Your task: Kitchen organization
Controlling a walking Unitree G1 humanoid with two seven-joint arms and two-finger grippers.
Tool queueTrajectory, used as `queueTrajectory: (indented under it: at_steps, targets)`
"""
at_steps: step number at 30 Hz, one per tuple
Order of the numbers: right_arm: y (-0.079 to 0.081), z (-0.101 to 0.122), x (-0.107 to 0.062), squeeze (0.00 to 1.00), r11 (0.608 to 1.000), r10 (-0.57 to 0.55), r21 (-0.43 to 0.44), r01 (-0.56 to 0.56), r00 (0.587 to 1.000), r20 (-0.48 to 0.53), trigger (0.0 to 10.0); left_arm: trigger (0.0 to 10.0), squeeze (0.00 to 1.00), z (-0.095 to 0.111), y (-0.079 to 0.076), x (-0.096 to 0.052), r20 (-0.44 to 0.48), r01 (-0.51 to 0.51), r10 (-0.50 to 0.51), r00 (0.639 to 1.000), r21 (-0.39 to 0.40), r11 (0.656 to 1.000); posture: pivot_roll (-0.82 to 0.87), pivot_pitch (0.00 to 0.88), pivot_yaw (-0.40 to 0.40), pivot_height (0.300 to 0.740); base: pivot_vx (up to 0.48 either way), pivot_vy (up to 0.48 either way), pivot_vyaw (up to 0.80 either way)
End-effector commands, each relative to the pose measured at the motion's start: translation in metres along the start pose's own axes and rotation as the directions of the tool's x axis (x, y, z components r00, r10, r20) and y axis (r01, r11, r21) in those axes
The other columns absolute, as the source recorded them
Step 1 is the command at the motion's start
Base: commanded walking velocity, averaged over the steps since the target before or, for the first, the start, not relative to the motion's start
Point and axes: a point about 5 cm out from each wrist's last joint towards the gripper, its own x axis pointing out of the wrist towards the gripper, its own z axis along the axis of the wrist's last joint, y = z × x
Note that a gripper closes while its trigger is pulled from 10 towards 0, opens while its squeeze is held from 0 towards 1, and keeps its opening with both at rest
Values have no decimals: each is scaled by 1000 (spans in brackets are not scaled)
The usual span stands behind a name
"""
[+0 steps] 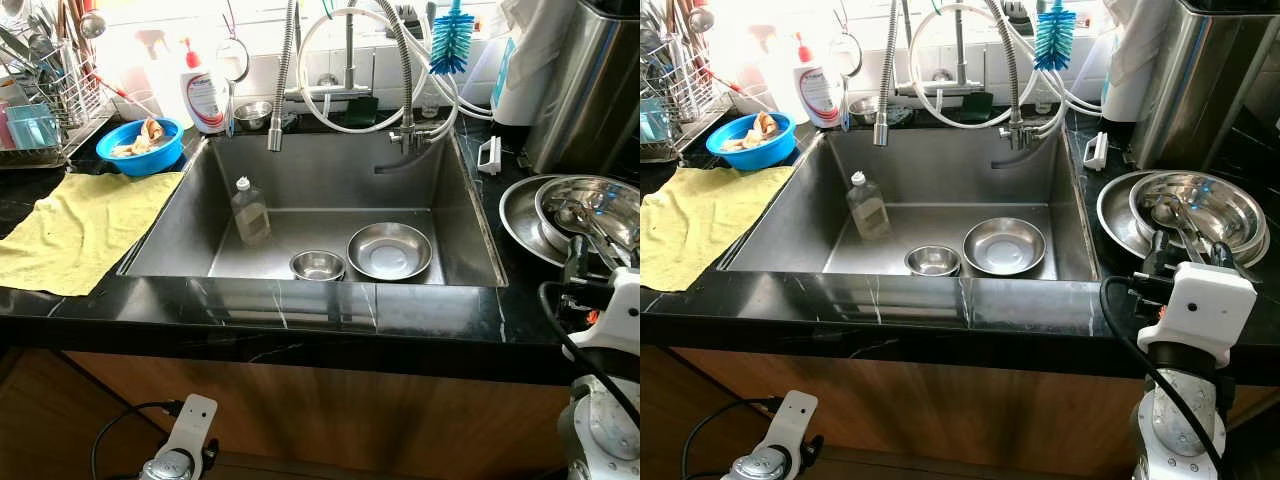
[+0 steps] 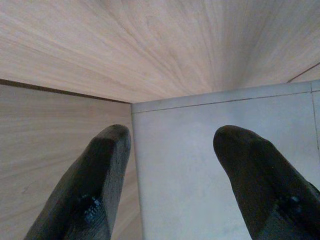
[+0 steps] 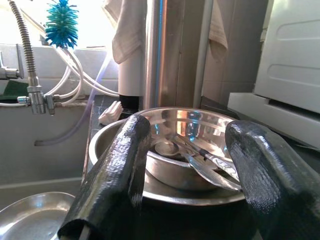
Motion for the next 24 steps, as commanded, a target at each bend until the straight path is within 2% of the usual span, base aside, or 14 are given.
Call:
queueTrajectory:
  at_steps: [1, 11, 24]
  targets:
    - [1, 6, -2, 0, 1000, 0, 18, 0, 1000, 25, 10000, 10000, 0, -4, 4, -1, -18, -3, 4, 1000, 30, 1000, -201, 0, 100, 740, 0, 0, 0]
    - [-2, 9, -3, 0, 999, -35, 21, 34, 998, 43, 10000, 10000, 0, -5, 3, -1, -18, 0, 1, 1000, 38, 999, -202, 0, 101, 740, 0, 0, 0]
    - [-4, 2, -6, 0, 999, -45, 15, 44, 999, 9, 10000, 10000, 0, -5, 2, -1, -18, 4, -4, 1000, 50, 999, -201, 0, 101, 740, 0, 0, 0]
